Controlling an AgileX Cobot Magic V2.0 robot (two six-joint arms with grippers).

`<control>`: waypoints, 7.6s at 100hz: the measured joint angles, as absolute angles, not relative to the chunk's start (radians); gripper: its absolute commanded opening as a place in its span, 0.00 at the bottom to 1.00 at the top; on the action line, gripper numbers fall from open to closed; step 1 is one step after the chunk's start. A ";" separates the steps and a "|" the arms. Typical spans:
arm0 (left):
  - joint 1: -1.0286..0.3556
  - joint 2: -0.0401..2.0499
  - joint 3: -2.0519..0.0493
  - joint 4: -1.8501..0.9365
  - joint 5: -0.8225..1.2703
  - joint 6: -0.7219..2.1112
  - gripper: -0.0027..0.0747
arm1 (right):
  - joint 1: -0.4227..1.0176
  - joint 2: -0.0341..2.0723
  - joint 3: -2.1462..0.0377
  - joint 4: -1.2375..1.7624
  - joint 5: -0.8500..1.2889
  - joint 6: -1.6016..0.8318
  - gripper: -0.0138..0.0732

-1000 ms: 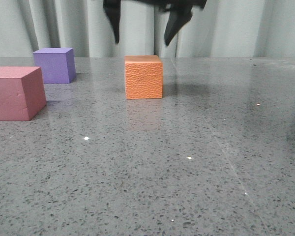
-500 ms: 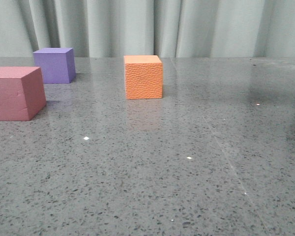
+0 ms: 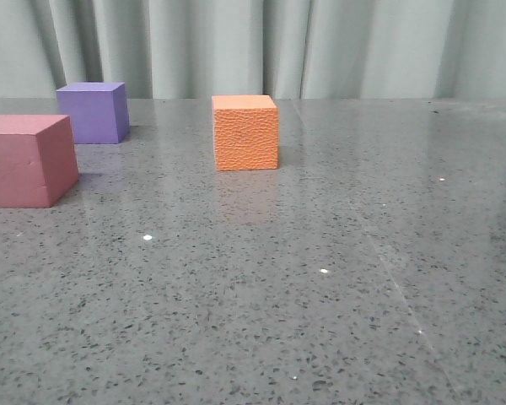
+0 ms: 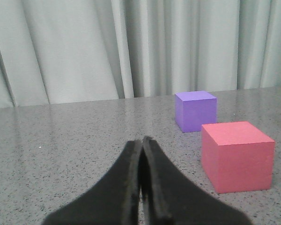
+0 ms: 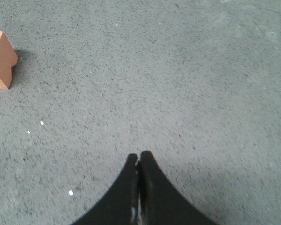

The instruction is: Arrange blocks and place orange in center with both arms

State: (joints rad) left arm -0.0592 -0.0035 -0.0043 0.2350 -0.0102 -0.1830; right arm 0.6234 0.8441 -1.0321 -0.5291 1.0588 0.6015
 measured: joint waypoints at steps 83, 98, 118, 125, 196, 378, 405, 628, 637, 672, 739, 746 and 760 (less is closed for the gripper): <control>-0.059 -0.003 -0.004 0.235 -0.010 -0.183 0.01 | 0.614 0.628 -0.815 -0.619 0.948 0.601 0.08; -0.059 -0.003 -0.004 0.235 -0.010 -0.183 0.01 | 0.564 0.497 -0.656 -0.619 0.763 0.601 0.08; -0.059 -0.003 -0.004 0.235 -0.010 -0.183 0.01 | 0.458 0.277 -0.436 -0.565 0.639 0.601 0.08; -0.059 -0.003 -0.004 0.235 -0.010 -0.183 0.01 | 0.413 0.203 -0.366 -0.544 0.595 0.601 0.08; -0.059 -0.003 -0.004 0.235 -0.010 -0.183 0.01 | 0.121 -0.011 0.021 -0.022 0.173 0.068 0.08; -0.059 0.186 -0.385 0.022 0.262 -0.183 0.01 | 0.121 -0.011 0.028 -0.020 0.138 0.064 0.08; -0.059 0.539 -0.794 0.011 0.605 -0.183 0.01 | 0.121 -0.011 0.028 -0.020 0.138 0.064 0.08; -0.769 1.832 -1.687 0.538 0.813 -0.867 0.85 | 0.121 -0.011 0.028 -0.019 0.138 0.064 0.08; -0.773 1.855 -1.692 0.548 0.820 -0.880 0.85 | 0.121 -0.011 0.028 -0.019 0.138 0.064 0.08; -0.773 1.861 -1.696 0.574 0.769 -0.886 0.85 | 0.121 -0.011 0.028 -0.019 0.138 0.064 0.08; -0.773 2.009 -1.700 0.504 0.816 -0.934 0.84 | 0.121 -0.011 0.028 -0.019 0.138 0.064 0.08; -0.773 2.018 -1.700 0.505 0.827 -0.938 0.80 | 0.121 -0.011 0.028 -0.019 0.138 0.064 0.08; -0.773 2.018 -1.702 0.502 0.840 -0.940 0.56 | 0.121 -0.011 0.028 -0.019 0.138 0.064 0.08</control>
